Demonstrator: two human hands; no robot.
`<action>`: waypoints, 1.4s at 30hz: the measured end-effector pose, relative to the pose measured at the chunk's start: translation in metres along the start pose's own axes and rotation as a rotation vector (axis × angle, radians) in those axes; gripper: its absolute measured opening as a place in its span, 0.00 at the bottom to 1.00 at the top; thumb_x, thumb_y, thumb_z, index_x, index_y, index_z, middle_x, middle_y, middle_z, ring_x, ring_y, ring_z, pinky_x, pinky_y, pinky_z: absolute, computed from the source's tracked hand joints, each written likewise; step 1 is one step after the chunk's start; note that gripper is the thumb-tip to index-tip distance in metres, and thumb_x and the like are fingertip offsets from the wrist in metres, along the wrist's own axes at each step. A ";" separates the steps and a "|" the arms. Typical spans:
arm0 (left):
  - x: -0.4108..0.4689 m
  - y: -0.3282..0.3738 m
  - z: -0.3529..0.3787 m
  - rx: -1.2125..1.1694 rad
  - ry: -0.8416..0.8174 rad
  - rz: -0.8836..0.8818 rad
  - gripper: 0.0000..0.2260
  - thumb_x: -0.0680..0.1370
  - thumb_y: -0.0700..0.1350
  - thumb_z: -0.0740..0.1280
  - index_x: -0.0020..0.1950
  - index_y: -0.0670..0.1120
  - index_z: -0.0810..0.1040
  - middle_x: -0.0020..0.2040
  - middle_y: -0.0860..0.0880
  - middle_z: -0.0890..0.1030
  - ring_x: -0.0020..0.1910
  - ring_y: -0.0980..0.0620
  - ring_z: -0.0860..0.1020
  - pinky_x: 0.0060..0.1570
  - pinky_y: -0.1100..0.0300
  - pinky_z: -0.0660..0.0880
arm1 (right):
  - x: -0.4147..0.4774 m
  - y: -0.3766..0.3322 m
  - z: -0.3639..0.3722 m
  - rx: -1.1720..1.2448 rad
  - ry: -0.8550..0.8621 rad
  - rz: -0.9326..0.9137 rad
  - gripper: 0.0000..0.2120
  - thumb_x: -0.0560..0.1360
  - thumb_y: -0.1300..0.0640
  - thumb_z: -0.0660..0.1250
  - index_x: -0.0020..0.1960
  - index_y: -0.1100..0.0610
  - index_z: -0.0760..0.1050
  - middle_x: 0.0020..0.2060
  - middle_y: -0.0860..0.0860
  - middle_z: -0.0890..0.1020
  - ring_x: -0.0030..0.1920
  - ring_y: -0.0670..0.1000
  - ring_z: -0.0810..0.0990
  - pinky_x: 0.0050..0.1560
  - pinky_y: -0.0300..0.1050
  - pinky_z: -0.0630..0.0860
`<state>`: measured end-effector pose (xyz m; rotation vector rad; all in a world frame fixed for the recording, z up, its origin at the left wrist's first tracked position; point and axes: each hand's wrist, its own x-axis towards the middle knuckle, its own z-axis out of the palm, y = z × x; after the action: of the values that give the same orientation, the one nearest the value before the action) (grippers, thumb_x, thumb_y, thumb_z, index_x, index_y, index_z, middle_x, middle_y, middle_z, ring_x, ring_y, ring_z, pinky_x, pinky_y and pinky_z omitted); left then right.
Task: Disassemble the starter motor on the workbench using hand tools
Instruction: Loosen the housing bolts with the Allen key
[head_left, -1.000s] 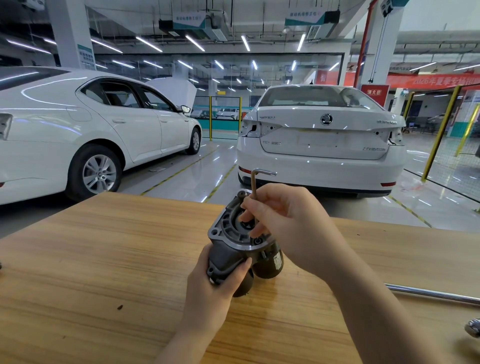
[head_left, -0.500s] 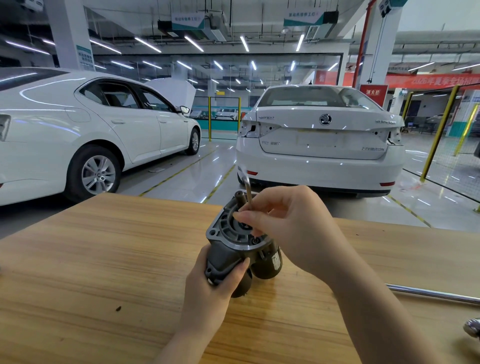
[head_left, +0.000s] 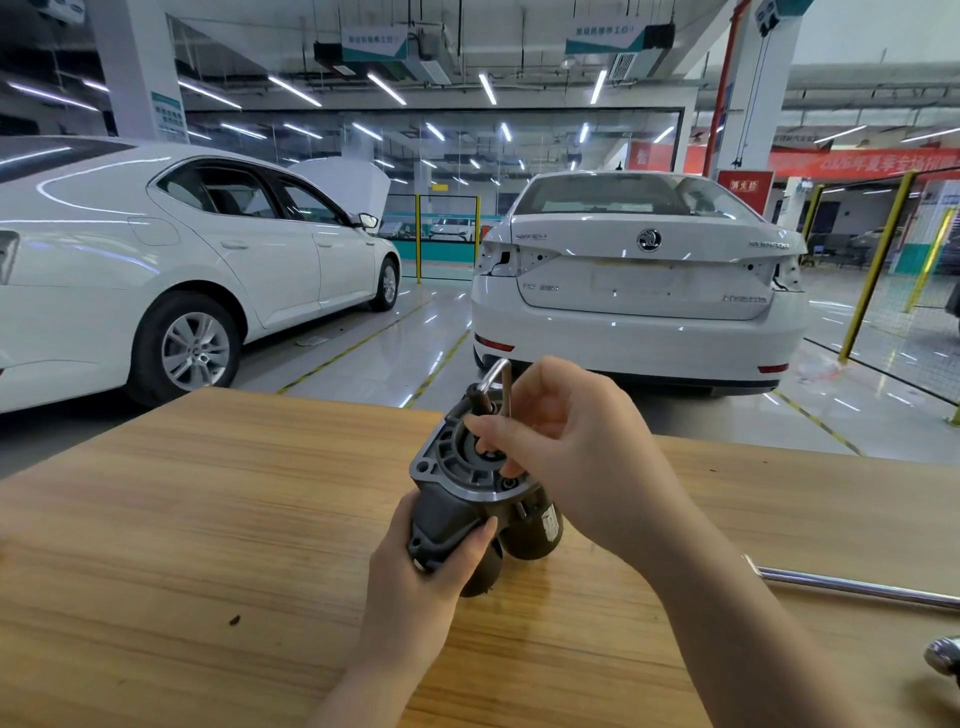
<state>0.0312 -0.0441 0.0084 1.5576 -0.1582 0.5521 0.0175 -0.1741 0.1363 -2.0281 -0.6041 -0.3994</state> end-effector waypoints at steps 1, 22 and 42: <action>0.000 0.000 0.000 -0.001 -0.001 -0.002 0.25 0.58 0.61 0.71 0.52 0.56 0.74 0.45 0.61 0.81 0.47 0.66 0.78 0.41 0.76 0.73 | 0.000 0.000 0.000 0.004 0.008 0.000 0.08 0.68 0.47 0.70 0.37 0.47 0.72 0.34 0.47 0.82 0.34 0.42 0.81 0.40 0.43 0.80; -0.001 0.002 0.001 -0.029 -0.004 -0.008 0.23 0.58 0.58 0.71 0.51 0.54 0.75 0.45 0.63 0.81 0.46 0.66 0.79 0.39 0.76 0.73 | 0.000 -0.001 -0.001 0.011 -0.030 0.002 0.05 0.74 0.51 0.66 0.39 0.47 0.76 0.36 0.46 0.83 0.36 0.42 0.81 0.44 0.45 0.80; -0.001 0.001 0.001 -0.004 0.009 0.008 0.24 0.58 0.60 0.71 0.51 0.55 0.75 0.46 0.65 0.81 0.46 0.67 0.78 0.39 0.77 0.72 | -0.002 -0.001 0.000 0.005 -0.033 -0.014 0.04 0.74 0.54 0.67 0.40 0.50 0.78 0.35 0.48 0.84 0.36 0.42 0.81 0.41 0.40 0.79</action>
<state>0.0307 -0.0454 0.0088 1.5509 -0.1588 0.5650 0.0154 -0.1742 0.1368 -2.0298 -0.6397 -0.3728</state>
